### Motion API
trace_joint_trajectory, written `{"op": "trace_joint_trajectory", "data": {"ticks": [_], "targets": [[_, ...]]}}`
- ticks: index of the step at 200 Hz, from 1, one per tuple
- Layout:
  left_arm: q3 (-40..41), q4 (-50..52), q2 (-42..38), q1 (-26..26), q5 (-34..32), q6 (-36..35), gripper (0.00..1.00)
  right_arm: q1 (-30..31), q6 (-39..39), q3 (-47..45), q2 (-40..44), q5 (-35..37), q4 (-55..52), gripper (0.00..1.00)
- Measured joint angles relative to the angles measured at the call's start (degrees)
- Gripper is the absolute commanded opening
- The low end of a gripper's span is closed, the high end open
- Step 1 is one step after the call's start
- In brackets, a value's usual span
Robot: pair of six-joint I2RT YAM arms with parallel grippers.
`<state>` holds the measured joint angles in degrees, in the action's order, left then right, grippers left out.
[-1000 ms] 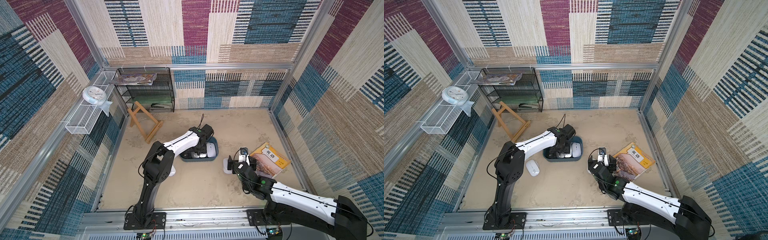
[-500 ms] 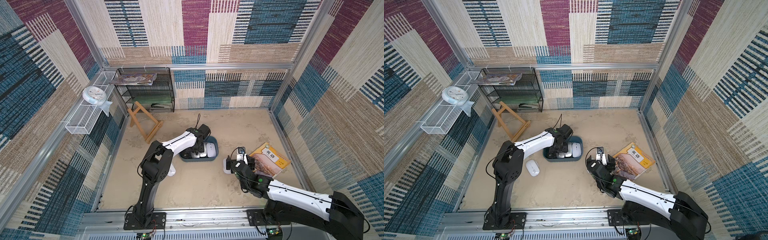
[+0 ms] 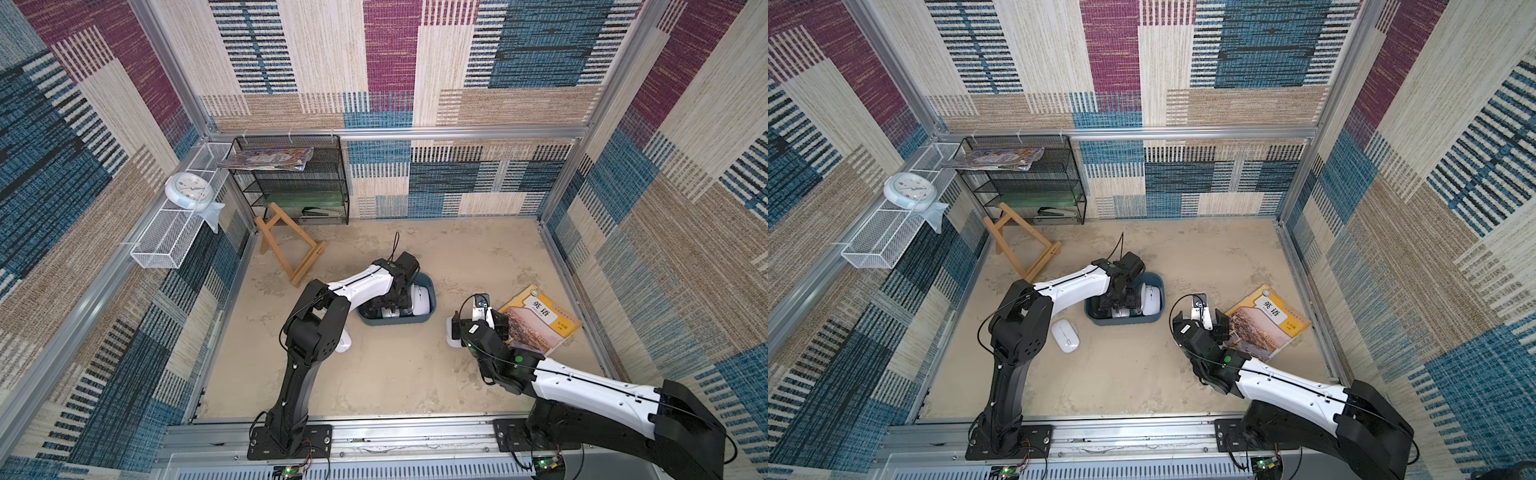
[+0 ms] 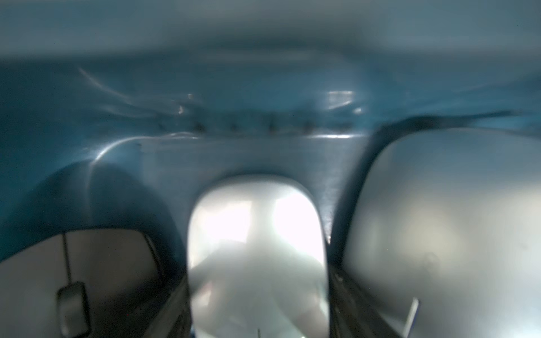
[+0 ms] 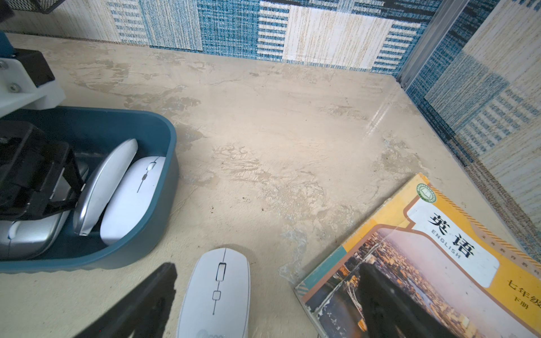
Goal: Take out the mouse from the storage box
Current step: Pick up the mouse from the storage box.
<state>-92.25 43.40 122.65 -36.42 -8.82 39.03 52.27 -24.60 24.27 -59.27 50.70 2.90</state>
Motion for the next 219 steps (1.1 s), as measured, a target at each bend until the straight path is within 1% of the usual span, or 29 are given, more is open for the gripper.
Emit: {"op": "trace_joint_trajectory", "data": {"ticks": [59,122,172,219], "targets": [[0.8,0.3,-1.3,0.0,-0.2,0.0,0.58,-0.1,0.0,0.2,-0.3,0.0,0.0,1.00],[1.4,0.7,-5.1,0.0,-1.2,-0.3,0.56,-0.2,0.0,0.3,-0.3,0.0,0.0,0.99],[3.5,0.9,-9.5,-0.3,-1.2,-0.2,0.56,-0.2,0.0,0.3,-0.4,0.0,0.0,0.99],[7.0,0.8,-15.3,-2.1,-0.6,0.1,0.55,-0.2,-0.1,0.3,-0.4,0.0,0.0,0.99]]}}
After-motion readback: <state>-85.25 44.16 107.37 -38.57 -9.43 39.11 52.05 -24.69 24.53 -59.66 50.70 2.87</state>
